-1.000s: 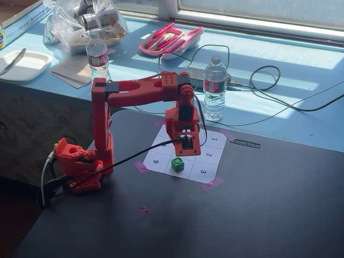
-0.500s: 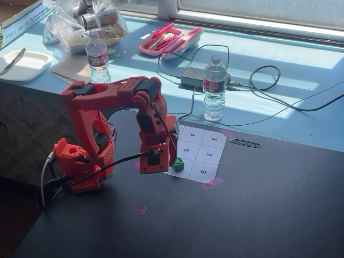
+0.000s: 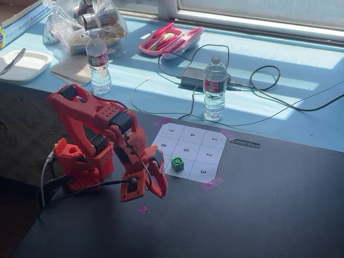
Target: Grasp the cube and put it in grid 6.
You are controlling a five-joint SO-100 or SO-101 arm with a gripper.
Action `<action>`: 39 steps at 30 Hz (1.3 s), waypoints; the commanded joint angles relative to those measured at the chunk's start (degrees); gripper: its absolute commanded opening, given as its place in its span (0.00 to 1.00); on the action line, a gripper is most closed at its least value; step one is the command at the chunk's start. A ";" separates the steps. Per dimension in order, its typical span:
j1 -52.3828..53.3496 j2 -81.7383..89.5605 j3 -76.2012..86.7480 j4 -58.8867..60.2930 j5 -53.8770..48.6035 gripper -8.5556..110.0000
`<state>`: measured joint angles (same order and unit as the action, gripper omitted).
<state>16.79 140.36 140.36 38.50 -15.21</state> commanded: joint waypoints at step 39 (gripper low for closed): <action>-14.06 45.09 33.40 8.79 11.78 0.07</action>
<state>3.52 183.96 173.50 45.62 -3.87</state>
